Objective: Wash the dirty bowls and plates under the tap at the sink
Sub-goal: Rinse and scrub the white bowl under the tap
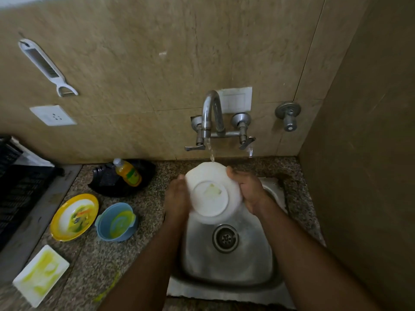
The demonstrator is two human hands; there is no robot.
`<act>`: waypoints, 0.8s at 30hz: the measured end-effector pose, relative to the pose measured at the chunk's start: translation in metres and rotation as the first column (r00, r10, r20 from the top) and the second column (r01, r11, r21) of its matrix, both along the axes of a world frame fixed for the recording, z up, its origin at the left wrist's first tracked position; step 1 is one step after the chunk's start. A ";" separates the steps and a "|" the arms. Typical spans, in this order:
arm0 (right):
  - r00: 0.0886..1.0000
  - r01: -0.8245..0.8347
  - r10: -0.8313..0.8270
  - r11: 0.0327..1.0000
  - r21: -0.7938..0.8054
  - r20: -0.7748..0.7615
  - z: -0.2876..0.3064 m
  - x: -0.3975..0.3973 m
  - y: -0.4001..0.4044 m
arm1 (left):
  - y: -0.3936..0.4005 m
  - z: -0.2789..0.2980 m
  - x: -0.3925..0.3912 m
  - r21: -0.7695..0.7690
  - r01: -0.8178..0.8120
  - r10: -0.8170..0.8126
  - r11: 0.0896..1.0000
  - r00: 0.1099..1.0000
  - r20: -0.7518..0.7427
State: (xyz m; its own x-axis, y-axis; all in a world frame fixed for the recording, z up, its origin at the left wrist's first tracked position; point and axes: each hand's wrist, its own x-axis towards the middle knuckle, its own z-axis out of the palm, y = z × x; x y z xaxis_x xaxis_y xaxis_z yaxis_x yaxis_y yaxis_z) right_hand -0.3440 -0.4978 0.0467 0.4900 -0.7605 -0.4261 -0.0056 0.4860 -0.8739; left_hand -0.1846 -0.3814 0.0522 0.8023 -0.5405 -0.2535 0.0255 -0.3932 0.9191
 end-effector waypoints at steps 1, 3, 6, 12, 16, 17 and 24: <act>0.996 0.040 -0.044 0.998 -0.055 -0.075 0.001 0.005 0.002 | -0.003 0.000 -0.004 0.075 0.096 -0.105 0.993 0.985 0.137; 0.970 0.083 -0.121 0.981 -0.178 -0.212 0.001 0.016 0.007 | -0.011 -0.002 -0.017 0.181 0.245 -0.293 0.953 0.897 0.331; 0.888 -0.062 -0.157 0.890 -0.451 -0.431 0.001 0.022 0.012 | -0.027 -0.002 -0.031 0.200 0.401 -0.440 0.894 0.702 0.560; 0.808 -0.209 -0.224 0.756 -0.621 -0.545 0.021 0.013 0.013 | -0.056 0.031 -0.022 0.266 0.450 -0.510 0.853 0.608 0.608; 0.833 -0.231 -0.170 0.758 -0.610 -0.527 0.024 0.007 0.001 | -0.078 0.046 -0.010 0.432 0.484 -0.632 0.761 0.704 0.323; 0.850 -0.210 -0.156 0.774 -0.597 -0.503 0.025 0.005 -0.004 | -0.079 0.051 -0.012 0.410 0.482 -0.609 0.774 0.743 0.276; 0.830 -0.278 -0.166 0.705 -0.652 -0.533 0.035 0.017 -0.030 | -0.049 0.054 -0.007 -0.026 0.492 -0.492 0.870 0.867 -0.075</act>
State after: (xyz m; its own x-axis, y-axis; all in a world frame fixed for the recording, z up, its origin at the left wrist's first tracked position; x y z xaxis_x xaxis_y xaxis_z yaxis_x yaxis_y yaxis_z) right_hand -0.3266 -0.5281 0.0820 0.4119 -0.9112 0.0053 -0.5629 -0.2590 -0.7849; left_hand -0.1918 -0.4307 0.1065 0.4101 -0.8615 -0.2994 -0.0994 -0.3686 0.9243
